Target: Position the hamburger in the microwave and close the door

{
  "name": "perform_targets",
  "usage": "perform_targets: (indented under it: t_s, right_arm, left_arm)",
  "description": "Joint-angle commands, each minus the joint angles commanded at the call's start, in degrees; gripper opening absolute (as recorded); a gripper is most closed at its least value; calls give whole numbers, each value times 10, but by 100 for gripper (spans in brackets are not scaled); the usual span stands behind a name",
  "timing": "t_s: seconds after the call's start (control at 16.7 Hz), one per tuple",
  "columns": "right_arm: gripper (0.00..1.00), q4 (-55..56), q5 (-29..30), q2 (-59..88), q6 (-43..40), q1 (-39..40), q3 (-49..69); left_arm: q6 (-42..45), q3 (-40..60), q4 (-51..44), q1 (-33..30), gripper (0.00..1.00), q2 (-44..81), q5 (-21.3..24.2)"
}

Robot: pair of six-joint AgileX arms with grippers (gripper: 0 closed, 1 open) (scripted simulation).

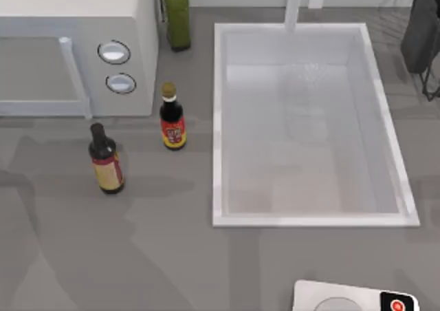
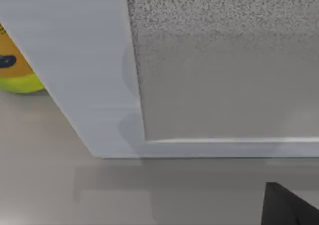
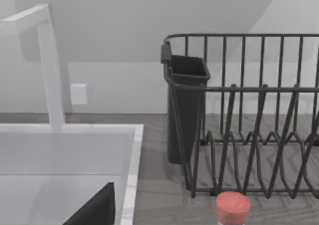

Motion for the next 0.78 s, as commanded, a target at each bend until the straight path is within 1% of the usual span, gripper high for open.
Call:
perform_targets:
  t_s: [0.3,0.66,0.78]
  right_arm:
    - [100,0,0,0,0,0,0]
    - [100,0,0,0,0,0,0]
    - [100,0,0,0,0,0,0]
  left_arm:
    - [1,-60,97,2,0,37,1]
    - [0,-65,105,-2,0,38,0]
    - [-14,-71,108,-20,0,33,-12]
